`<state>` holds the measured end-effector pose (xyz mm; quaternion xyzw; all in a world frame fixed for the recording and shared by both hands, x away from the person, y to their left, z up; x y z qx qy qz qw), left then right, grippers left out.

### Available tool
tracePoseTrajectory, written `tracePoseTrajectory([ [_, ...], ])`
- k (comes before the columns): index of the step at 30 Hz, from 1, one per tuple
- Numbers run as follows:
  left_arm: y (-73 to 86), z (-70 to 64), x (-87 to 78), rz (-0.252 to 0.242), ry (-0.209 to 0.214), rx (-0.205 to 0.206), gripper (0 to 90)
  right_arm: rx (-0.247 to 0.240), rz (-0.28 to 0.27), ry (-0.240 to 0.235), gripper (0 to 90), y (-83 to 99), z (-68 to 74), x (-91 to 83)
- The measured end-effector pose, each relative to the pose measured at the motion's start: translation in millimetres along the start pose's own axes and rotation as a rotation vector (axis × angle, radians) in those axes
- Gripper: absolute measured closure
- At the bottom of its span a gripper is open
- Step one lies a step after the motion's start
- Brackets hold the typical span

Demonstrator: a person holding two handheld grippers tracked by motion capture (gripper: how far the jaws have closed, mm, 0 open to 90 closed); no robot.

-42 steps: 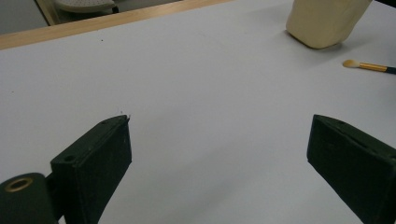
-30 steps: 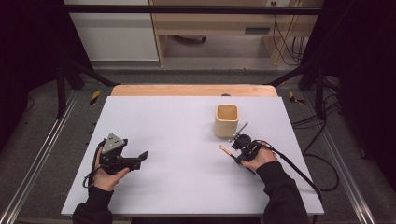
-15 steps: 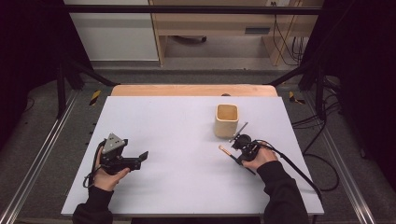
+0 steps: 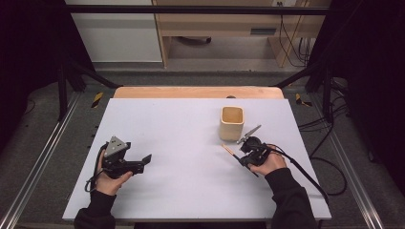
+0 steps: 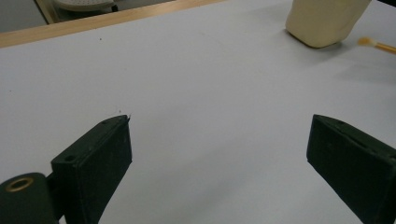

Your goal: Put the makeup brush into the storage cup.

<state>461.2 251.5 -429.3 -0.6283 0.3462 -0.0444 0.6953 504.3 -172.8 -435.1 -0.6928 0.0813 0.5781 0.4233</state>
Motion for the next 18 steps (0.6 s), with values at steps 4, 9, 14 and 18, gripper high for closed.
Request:
tracePoseTrajectory([
  [4,-0.4,-0.8,-0.4,-0.003,0.004,-0.003,6.0,0.011,-0.114,-0.024,84.0,1.7,6.4,-13.0],
  [9,-1.6,-3.9,-0.9,-0.017,0.013,-0.012,6.2,0.005,-0.25,-0.052,84.0,4.5,13.9,-23.3],
  [14,-3.5,-7.4,-1.8,-0.034,0.025,-0.024,6.4,0.009,-0.376,-0.091,84.0,7.3,22.4,-30.1],
  [18,-4.8,-11.3,-2.1,-0.045,0.039,-0.03,6.5,0.009,-0.428,-0.114,84.0,8.2,26.2,-31.9],
])
Point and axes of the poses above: each handheld gripper's, and its own axes: x roughly forward along the jaws, y roughly out of its underside, z roughly to its left, the point moved 1 cm from there along x, roughly forward along the jaws, and after that the axes turned 5 degrees about -z, right-handed, at the moved point
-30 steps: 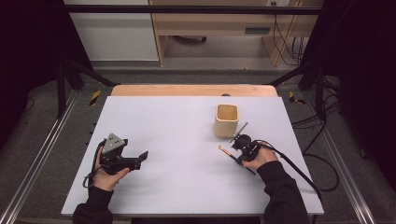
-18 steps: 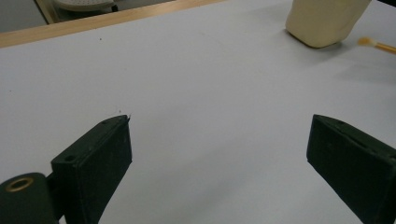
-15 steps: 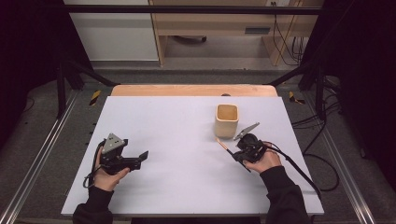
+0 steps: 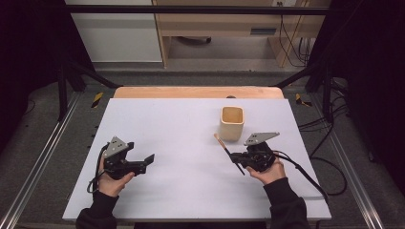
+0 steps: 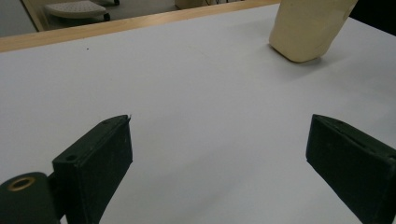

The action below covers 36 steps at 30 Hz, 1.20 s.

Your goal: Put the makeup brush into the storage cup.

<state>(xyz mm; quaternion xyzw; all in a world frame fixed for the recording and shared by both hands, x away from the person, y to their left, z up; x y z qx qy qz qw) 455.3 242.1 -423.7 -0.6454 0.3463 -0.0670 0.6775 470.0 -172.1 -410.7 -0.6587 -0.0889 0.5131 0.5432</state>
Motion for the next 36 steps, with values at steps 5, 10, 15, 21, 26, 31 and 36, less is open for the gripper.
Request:
tracePoseTrajectory([
  [5,-0.7,-6.3,1.5,-0.01,0.016,-0.007,6.7,0.012,-0.057,-0.034,84.0,1.7,7.1,-1.2],
  [10,-0.7,-15.3,3.4,-0.027,0.021,-0.005,7.6,0.01,-0.106,-0.052,84.0,4.7,13.1,1.5],
  [15,-1.0,-24.5,5.3,-0.041,0.038,-0.008,8.1,0.009,-0.124,-0.062,84.0,7.2,17.6,5.1],
  [21,-1.0,-35.1,7.9,-0.057,0.059,-0.019,8.3,0.011,-0.15,-0.055,84.0,8.4,20.8,7.3],
  [26,-1.0,-44.6,11.4,-0.073,0.075,-0.048,8.5,0.008,-0.172,-0.039,84.0,9.5,23.0,7.8],
  [31,-2.8,-51.1,15.2,-0.089,0.084,-0.065,8.7,0.008,-0.185,-0.039,84.0,9.7,23.7,9.3],
  [36,-5.7,-55.2,19.5,-0.101,0.095,-0.08,9.2,0.009,-0.206,-0.04,84.0,9.4,24.4,9.6],
])
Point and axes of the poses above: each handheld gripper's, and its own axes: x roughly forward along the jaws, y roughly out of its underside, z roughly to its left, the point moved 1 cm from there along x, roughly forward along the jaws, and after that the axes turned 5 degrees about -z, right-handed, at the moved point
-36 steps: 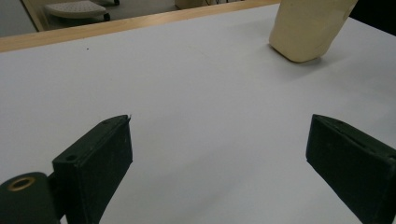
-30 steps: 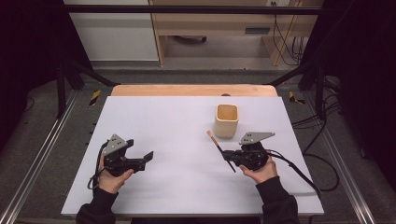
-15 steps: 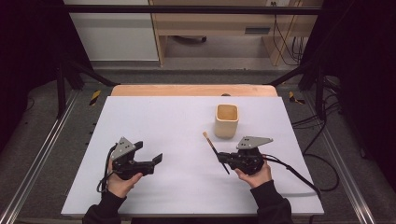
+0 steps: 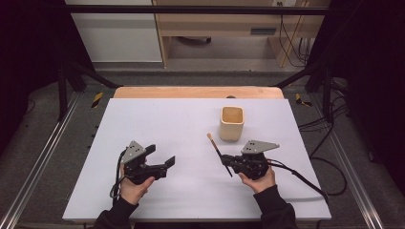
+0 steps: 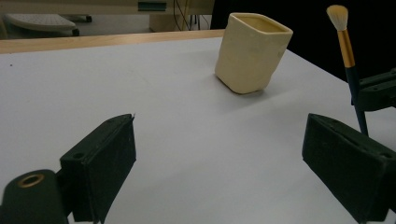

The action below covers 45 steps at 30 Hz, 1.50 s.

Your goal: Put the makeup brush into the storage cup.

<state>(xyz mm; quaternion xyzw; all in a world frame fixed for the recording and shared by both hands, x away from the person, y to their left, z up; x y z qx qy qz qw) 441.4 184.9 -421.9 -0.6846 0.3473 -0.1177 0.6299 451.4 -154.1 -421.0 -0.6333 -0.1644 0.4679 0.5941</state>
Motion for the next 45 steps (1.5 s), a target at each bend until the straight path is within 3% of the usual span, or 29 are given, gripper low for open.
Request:
tracePoseTrajectory([
  [11,-11.2,-13.6,10.4,-0.03,0.021,0.006,9.4,0.012,-0.052,0.001,84.0,-1.6,0.9,1.1],
  [26,-34.3,-37.5,29.0,-0.107,0.077,-0.031,9.6,0.022,-0.089,0.005,84.0,-4.0,1.8,0.6],
  [45,-31.3,-60.4,54.8,-0.123,0.144,-0.086,11.3,0.0,-0.107,0.01,84.0,-7.1,8.4,2.7],
])
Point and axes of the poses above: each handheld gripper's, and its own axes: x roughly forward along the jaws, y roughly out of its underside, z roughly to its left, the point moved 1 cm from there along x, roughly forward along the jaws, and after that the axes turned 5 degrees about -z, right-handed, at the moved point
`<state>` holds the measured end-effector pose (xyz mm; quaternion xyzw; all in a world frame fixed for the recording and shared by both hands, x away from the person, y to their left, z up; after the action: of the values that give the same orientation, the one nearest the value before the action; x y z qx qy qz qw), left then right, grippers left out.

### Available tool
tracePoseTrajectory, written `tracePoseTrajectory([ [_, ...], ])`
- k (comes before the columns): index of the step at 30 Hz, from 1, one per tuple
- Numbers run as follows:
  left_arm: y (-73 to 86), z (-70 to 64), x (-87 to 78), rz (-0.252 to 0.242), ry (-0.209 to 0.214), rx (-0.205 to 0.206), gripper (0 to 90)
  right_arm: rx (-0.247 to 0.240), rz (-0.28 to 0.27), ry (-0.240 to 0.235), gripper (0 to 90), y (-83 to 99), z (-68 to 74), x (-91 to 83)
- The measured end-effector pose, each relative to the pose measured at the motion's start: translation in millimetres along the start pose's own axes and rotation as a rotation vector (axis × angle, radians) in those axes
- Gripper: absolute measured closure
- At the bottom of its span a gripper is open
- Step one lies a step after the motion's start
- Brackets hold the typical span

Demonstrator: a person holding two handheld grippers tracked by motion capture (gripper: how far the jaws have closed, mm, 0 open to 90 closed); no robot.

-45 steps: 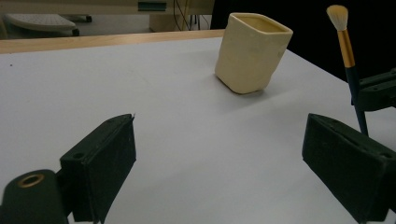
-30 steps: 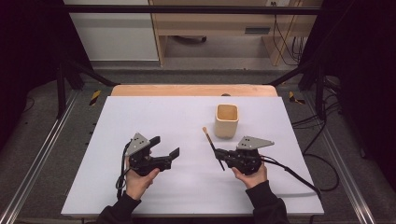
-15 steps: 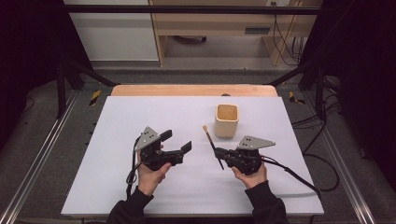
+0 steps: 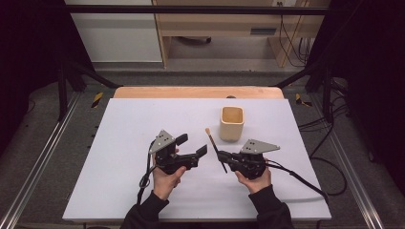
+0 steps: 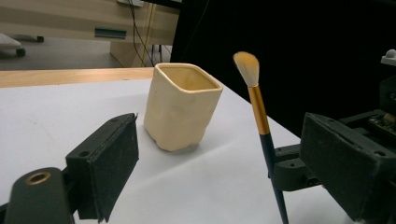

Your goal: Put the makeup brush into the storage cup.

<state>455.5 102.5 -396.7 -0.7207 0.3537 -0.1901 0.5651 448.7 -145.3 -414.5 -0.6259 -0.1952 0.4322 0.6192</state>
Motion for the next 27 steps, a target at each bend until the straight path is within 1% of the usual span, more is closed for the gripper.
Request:
tracePoseTrajectory([
  [3,0.9,-1.5,3.0,-0.006,0.004,-0.008,11.7,0.0,-0.001,0.0,84.0,0.2,0.0,0.6],
  [6,2.3,-3.1,6.5,-0.012,0.008,-0.024,12.4,0.001,-0.001,0.001,84.0,0.5,0.1,1.3],
  [7,3.0,-3.7,7.9,-0.012,0.006,-0.023,12.8,0.001,-0.002,0.002,84.0,0.5,0.2,1.4],
  [9,4.1,-5.0,10.4,-0.012,0.011,-0.033,13.8,0.0,-0.004,0.002,84.0,0.6,0.4,1.6],
  [14,7.7,-9.4,16.7,-0.02,0.012,-0.043,17.0,0.0,-0.006,0.0,84.0,0.9,0.8,2.3],
  [20,10.3,-12.8,22.4,-0.024,0.005,-0.062,24.5,0.003,-0.009,0.0,84.0,0.7,1.4,2.2],
  [24,11.2,-14.5,24.0,-0.028,0.001,-0.07,31.0,0.003,-0.01,-0.002,84.0,0.5,1.6,2.1],
  [27,11.7,-15.9,24.8,-0.034,0.008,-0.08,35.5,0.002,-0.01,-0.003,84.0,0.8,1.6,2.6],
])
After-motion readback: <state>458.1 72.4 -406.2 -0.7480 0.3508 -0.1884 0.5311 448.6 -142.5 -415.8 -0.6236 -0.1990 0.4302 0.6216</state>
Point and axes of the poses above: each handheld gripper's, and its own axes: x roughly forward along the jaws, y roughly out of its underside, z roughly to its left, the point moved 1 cm from there along x, roughly forward along the jaws, and after that the axes turned 5 degrees about -z, right-handed, at the moved point
